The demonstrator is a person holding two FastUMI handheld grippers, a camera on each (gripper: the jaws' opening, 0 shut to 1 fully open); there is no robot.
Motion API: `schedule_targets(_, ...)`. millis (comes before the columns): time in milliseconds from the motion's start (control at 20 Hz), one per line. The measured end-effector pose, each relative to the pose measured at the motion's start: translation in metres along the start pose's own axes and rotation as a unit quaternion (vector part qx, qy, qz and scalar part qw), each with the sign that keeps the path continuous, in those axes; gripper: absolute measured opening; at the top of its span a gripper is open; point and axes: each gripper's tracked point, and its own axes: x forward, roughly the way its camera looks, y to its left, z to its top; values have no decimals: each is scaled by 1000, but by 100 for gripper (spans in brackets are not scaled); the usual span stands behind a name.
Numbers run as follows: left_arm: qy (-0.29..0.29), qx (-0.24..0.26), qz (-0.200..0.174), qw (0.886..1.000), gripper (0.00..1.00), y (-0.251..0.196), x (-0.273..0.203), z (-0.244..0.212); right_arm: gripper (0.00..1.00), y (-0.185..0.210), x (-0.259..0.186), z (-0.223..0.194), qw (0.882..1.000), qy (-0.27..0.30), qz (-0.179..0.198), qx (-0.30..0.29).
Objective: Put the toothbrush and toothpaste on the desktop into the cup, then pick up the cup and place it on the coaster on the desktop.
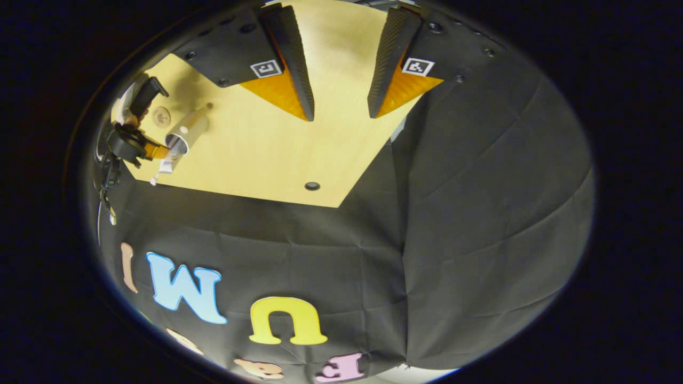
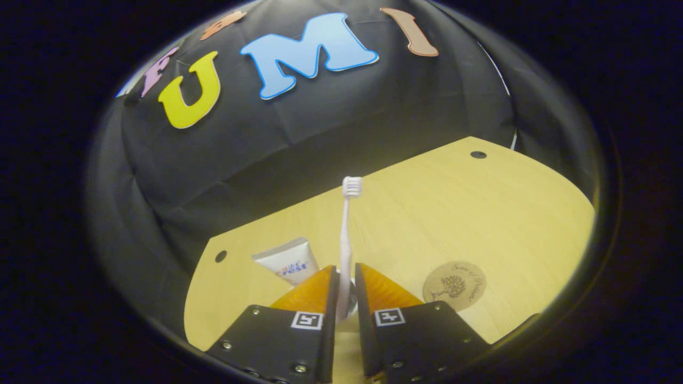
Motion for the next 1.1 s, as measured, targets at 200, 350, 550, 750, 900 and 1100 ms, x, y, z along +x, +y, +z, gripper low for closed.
schedule_targets(200,-1,14,-41,999,68,-47,3,2,25,-13,-29,-14,1000,13,8,-25)
schedule_targets(350,-3,23,-90,996,66,-94,7,10,25,-37,-50,-26,999,37,3,-29)
schedule_targets(550,9,39,-176,984,66,-167,13,18,25,-76,-80,-35,998,43,-19,-44)
schedule_targets(750,25,70,-230,970,67,-218,19,17,25,-115,-103,-26,998,34,-46,-27)
schedule_targets(900,53,78,-267,959,68,-244,22,7,25,-148,-120,-16,997,23,-75,-8)
schedule_targets(1100,107,120,-307,938,68,-278,35,-15,25,-194,-141,-19,993,25,-118,12)
